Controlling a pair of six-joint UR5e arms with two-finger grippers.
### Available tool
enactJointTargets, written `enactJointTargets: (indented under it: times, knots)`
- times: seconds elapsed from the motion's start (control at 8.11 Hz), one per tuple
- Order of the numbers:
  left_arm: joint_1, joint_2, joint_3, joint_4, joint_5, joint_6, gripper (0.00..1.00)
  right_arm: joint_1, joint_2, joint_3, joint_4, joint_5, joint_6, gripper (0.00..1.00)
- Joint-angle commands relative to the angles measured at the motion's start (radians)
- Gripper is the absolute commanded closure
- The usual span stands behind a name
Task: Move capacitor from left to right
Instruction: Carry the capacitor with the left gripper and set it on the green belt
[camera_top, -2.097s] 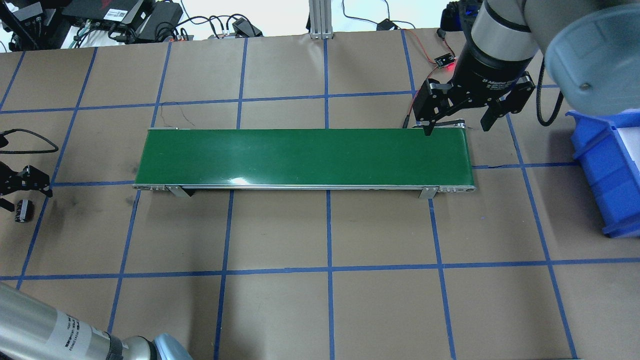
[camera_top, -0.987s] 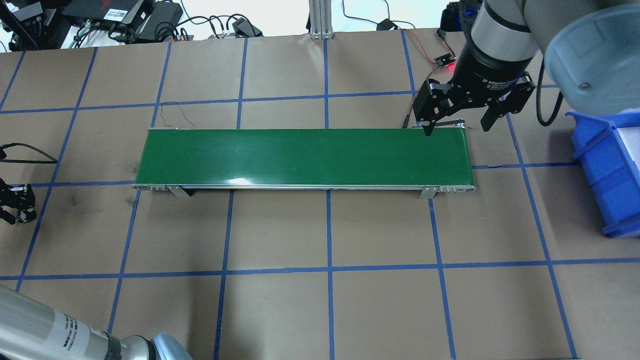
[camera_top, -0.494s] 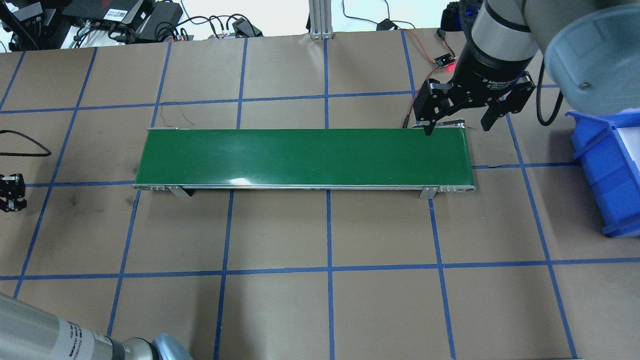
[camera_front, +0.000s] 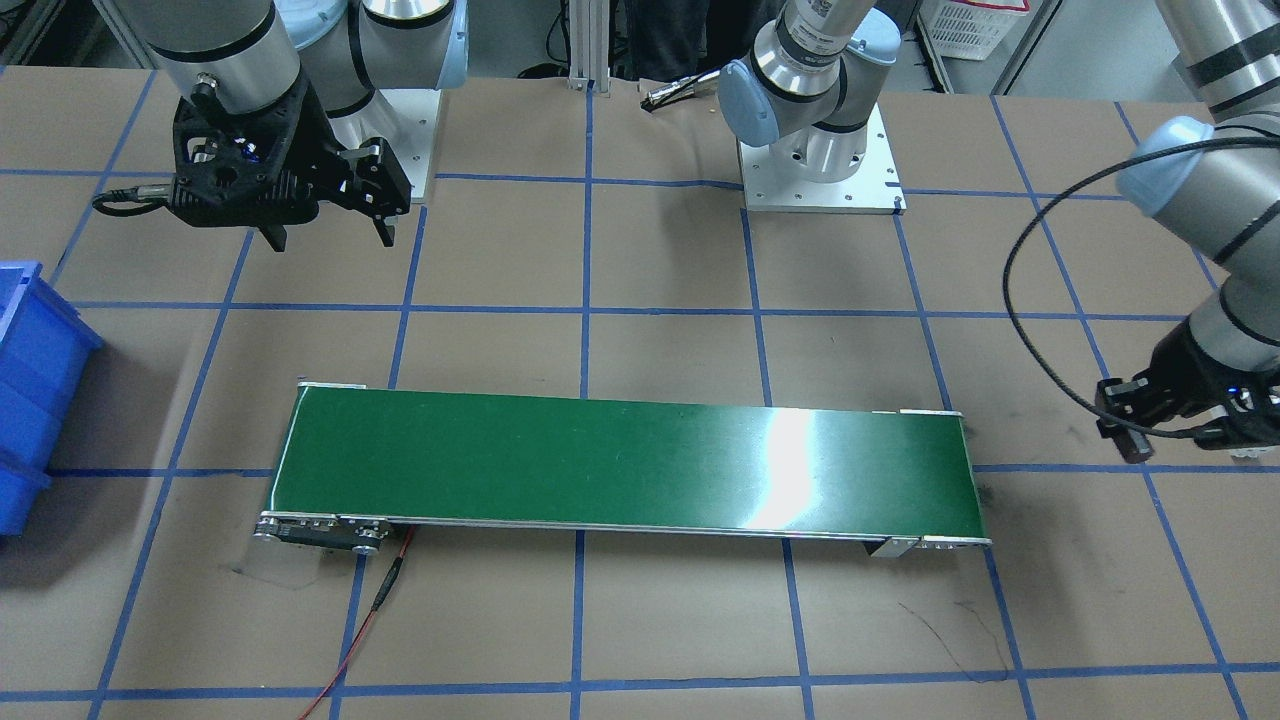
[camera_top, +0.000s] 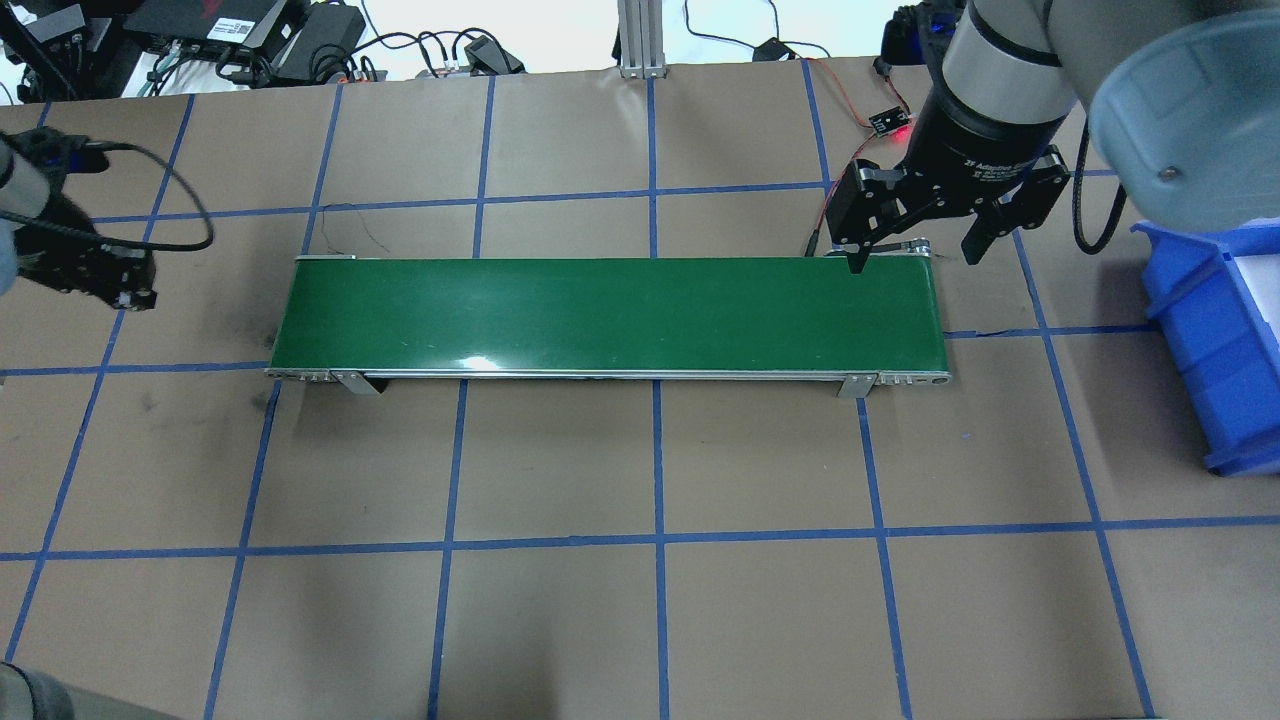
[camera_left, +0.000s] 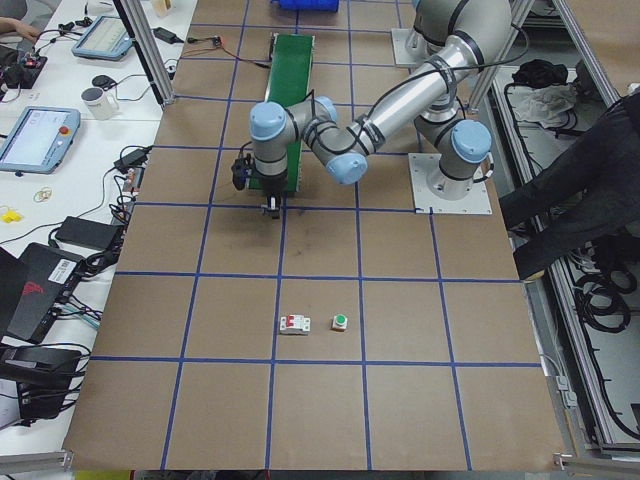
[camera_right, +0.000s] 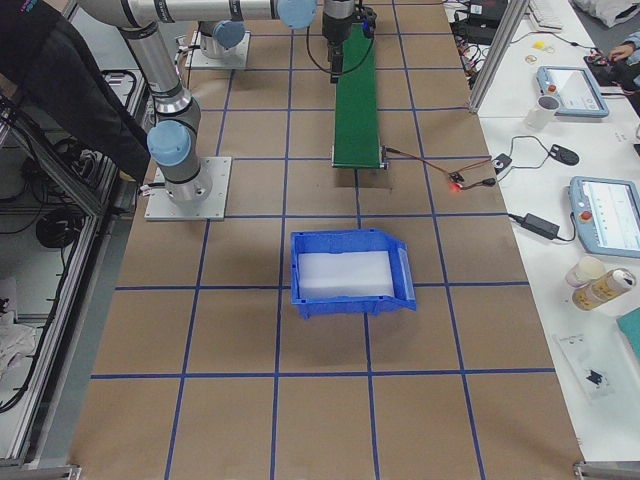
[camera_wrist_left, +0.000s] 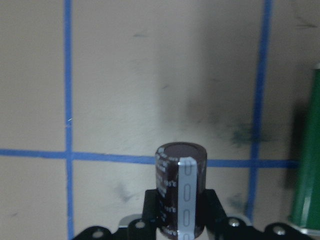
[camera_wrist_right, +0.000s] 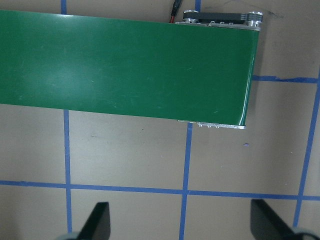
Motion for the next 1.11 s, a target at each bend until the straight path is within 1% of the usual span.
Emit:
enactJointTargets:
  times: [0.0,0.12,0.25,0.62,0.99]
  knots:
    - [-0.23,0.003,-0.002,-0.019,-0.081,-0.034,1.0,0.0,0.0,0.0,0.002,0.001,-0.001,0.0]
    - [-0.273,-0.009,-0.006,-0.024,-0.088,-0.034,1.0,0.0,0.0,0.0,0.004,-0.001,-0.001,0.0]
    - [-0.287,-0.02,-0.007,-0.024,-0.088,-0.034,1.0,0.0,0.0,0.0,0.004,-0.001,-0.001,0.0]
    - [-0.286,-0.041,-0.013,-0.026,-0.076,-0.034,1.0,0.0,0.0,0.0,0.004,-0.002,-0.001,0.0]
    - [-0.283,-0.104,-0.013,-0.023,-0.074,-0.038,1.0,0.0,-0.001,0.0,-0.002,-0.001,-0.002,0.0]
